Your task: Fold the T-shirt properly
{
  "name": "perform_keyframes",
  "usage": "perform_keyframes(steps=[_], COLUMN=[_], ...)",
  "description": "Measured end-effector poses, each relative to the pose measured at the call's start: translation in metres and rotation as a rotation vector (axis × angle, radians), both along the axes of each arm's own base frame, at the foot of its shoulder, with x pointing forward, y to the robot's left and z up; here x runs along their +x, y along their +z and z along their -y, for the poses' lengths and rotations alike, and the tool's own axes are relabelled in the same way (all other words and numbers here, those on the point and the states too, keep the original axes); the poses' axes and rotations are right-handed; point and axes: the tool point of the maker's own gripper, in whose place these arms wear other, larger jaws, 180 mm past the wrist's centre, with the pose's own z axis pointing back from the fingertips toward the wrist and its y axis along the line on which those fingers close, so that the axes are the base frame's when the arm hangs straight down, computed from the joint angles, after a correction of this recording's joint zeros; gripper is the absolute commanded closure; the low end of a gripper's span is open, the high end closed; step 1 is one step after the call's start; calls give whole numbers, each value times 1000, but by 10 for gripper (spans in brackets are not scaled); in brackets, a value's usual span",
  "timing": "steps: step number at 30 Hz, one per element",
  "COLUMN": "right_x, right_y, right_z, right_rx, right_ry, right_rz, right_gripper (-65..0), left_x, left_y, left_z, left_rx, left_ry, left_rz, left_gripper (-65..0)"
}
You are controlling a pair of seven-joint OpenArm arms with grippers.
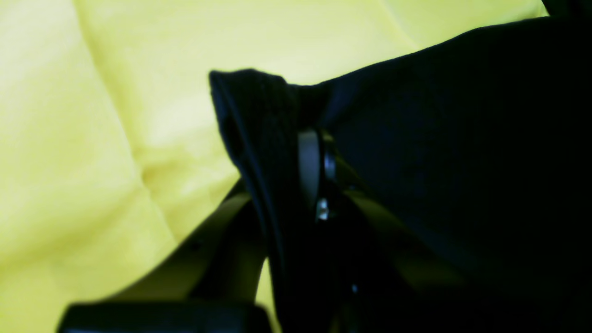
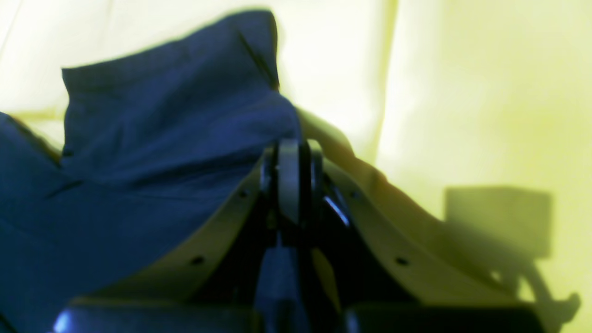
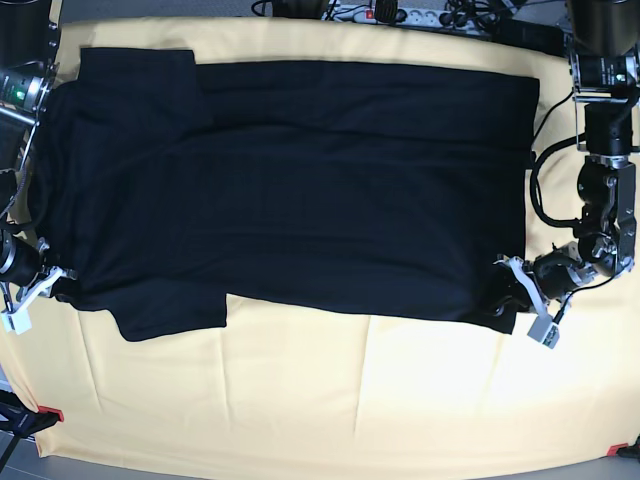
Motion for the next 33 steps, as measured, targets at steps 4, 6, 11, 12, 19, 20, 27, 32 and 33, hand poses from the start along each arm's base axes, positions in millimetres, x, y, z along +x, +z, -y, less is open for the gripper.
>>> perform_keyframes(steps=[4,6,11,12,19,20,27,32,33], right_x=[15,18,17,16,6,4,-20,-39,-44], right_y=[24,29,25,24,27,29,18,8,8], right_z=[5,6,3,2,2,5,14,20,20], right_rx=[-7,-10,-26,-28,28,34,47,15,9], right_ry=[-3,-4,15,20,41,41,57,68,79], right_rz=[55,66,50,46,-8,-15,-105,-152,-160], right_gripper=[0,0,0,0,0,0,0,0,0], left_x=[5,8,9,10,-12,-15,-33,-48,-52], left_y=[7,13,18,20,14,14,27,28,27], left_z=[-2,0,4,4,1,-4,-19,-16,-14], left_rx=[5,-15,-8,-4,-84,-87,-133,-168,-175], left_ry=[2,5,-32,-34,-57,-57,-84,-134,-148], left_rz=[17,45,60,60,-77,-94,-179,-250,-270], left_gripper=[0,0,0,0,0,0,0,0,0])
